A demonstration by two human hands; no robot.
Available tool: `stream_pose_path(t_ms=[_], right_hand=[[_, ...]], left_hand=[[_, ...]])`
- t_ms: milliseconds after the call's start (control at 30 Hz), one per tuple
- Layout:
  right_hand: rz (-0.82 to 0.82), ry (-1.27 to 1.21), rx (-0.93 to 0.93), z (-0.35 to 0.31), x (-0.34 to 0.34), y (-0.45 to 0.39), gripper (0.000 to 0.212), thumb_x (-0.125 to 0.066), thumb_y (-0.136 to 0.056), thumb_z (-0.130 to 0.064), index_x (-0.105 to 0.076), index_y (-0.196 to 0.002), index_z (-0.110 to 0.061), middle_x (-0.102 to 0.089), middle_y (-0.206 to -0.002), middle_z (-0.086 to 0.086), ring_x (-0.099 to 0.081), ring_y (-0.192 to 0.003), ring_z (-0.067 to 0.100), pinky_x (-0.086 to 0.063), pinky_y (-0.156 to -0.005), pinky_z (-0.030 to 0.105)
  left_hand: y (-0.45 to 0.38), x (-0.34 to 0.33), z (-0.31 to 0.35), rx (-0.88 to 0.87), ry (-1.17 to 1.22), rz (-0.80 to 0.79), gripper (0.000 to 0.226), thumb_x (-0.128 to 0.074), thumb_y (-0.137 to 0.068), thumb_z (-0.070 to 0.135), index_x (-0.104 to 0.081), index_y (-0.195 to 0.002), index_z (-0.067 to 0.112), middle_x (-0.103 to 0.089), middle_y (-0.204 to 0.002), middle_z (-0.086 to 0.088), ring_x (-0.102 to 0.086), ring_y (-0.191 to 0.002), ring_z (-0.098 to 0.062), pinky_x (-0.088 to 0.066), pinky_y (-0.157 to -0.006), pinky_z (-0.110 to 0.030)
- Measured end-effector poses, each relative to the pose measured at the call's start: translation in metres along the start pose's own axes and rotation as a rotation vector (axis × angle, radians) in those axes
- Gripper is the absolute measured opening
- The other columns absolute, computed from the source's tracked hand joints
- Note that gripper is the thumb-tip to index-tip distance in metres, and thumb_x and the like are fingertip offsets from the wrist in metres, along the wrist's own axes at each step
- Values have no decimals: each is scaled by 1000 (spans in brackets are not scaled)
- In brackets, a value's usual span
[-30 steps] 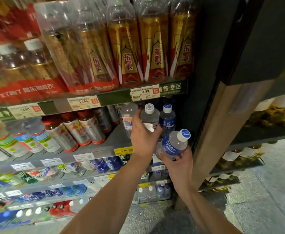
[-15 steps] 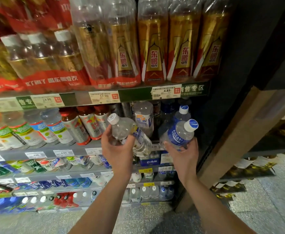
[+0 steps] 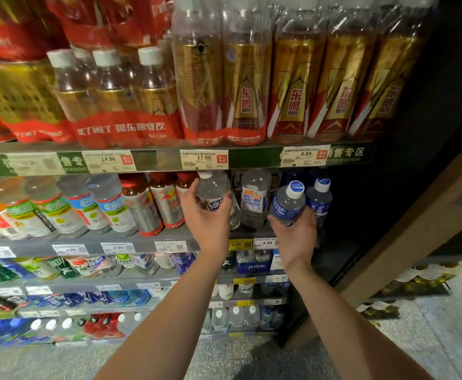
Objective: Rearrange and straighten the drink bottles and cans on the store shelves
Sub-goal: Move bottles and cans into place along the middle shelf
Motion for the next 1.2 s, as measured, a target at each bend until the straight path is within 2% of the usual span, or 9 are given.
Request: stream_pose_path(t_ms=[100, 200, 467, 600, 700, 867, 1000, 1100, 1200], right_hand=[[-19, 36, -20, 6, -10, -3, 73, -86, -74, -20, -48, -137, -11, -55, -137, 7, -51, -129, 21, -38, -113, 32], [-29, 138, -24, 8, -15, -8, 71, -85, -75, -19, -48, -135, -8, -54, -138, 11, -48, -130, 24, -33, -105, 22], [-85, 236, -21, 22, -20, -8, 68, -84, -77, -25, -49, -133, -10, -59, -132, 9, -55, -124, 26, -46, -104, 38], [-77, 114, -13, 18, -12, 7, 63, -78, -83, -21, -47, -136, -13, -58, -134, 7, -57, -121, 23, -47, -101, 32], [-39, 28, -5, 18, -5, 30, 51, -70, -90, -28, -47, -134, -18, -54, -133, 2, -55, -121, 19, -49, -102, 39], [-101, -33, -6, 16, -24, 82, 37, -66, -93, -24, -52, -126, -18, -51, -128, 2, -57, -111, 20, -53, -91, 45], [-234, 28, 50, 9, -53, 122, 30, -61, -91, -32, -55, -119, -22, -51, -119, -4, -60, -101, 20, -55, -84, 47], [-295, 69, 23, 12, -72, 148, 23, -65, -92, -22, -59, -114, -17, -48, -113, -8, -60, -98, 21, -54, -87, 47], [-294, 95, -68, 22, -88, 177, 23, -69, -90, -15, -62, -111, -10, -48, -111, -3, -55, -92, 18, -52, -87, 50]], left_hand=[[-4, -16, -8, -12, -79, -83, 67, -86, -77, 26, -55, -134, 10, -53, -125, 4, -46, -117, -1, -37, -106, -19], [-6, -31, -7, -53, -161, -176, 68, -86, -76, 32, -54, -132, 9, -53, -126, -3, -48, -116, -10, -38, -98, -17], [0, -37, -29, 18, -252, -269, 81, -85, -71, 53, -51, -135, 17, -59, -128, 2, -56, -118, -14, -51, -98, -35], [20, -24, -57, 95, -242, -319, 74, -86, -72, 49, -50, -133, 26, -59, -123, 11, -60, -111, -8, -54, -94, -32], [34, -7, -72, 142, -189, -338, 67, -85, -75, 44, -51, -131, 28, -60, -122, 12, -61, -109, -4, -54, -94, -27], [50, 37, -90, 156, -154, -334, 51, -84, -80, 30, -55, -122, 28, -65, -113, 4, -65, -103, -8, -56, -92, -35], [54, 83, -116, 298, -129, -342, 43, -85, -79, 30, -57, -111, 27, -61, -114, -1, -61, -102, -12, -53, -95, -44], [53, 119, -131, 342, -113, -377, 49, -86, -77, 32, -56, -115, 24, -62, -116, 3, -60, -103, -7, -55, -87, -31], [56, 157, -145, 371, -150, -431, 57, -85, -79, 33, -52, -124, 21, -58, -123, 2, -57, -103, -5, -47, -78, -18]])
Point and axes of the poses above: each hand's wrist, its own y-axis away from the middle knuckle, its own x-axis out of the back of the hand, z = x × y, the point moved 10 cm from there along -y, towards the middle knuckle
